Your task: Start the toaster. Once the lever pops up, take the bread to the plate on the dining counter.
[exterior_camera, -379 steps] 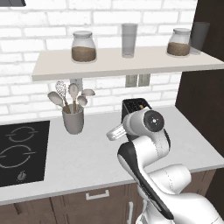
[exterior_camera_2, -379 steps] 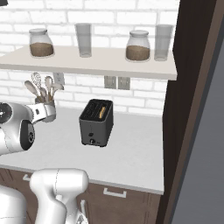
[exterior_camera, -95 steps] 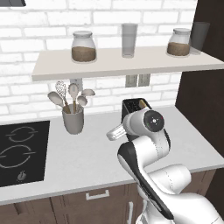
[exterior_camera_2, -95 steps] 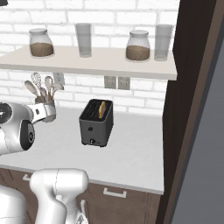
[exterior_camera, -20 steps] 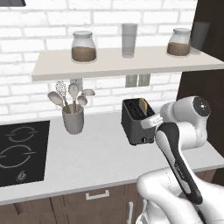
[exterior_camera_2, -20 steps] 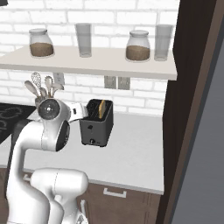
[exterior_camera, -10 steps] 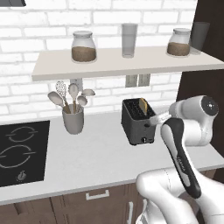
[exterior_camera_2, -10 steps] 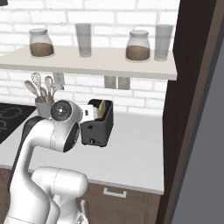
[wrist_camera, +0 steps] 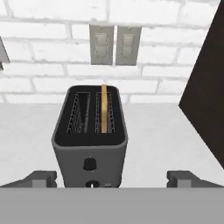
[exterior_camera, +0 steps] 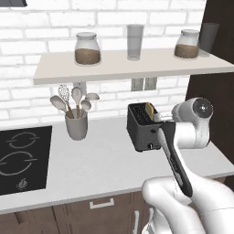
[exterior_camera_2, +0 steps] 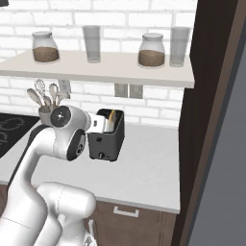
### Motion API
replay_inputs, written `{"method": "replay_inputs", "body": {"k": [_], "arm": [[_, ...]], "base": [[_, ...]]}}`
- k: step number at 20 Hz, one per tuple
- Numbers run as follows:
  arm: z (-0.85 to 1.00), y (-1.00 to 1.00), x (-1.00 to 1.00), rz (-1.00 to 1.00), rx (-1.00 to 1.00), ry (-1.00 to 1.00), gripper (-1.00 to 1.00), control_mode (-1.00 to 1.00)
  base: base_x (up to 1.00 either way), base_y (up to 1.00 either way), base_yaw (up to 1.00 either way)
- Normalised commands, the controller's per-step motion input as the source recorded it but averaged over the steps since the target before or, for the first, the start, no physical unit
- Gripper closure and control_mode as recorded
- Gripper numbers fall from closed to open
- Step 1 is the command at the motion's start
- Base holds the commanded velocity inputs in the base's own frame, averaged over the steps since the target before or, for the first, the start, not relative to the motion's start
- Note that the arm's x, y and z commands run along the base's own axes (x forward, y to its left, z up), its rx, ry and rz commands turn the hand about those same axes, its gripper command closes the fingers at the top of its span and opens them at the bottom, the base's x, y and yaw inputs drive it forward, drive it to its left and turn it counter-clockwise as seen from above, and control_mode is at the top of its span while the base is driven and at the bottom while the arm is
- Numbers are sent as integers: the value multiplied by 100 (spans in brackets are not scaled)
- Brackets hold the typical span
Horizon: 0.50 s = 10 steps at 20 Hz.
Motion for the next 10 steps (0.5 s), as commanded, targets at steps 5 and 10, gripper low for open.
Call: {"method": "replay_inputs", "body": {"k": [5, 10], "arm": [[0, -38, 7, 0, 8, 2, -100, -100], [-1, -6, 19, 7, 0, 1, -100, -100]], "base": [[0, 0, 0], [0, 0, 0]]}}
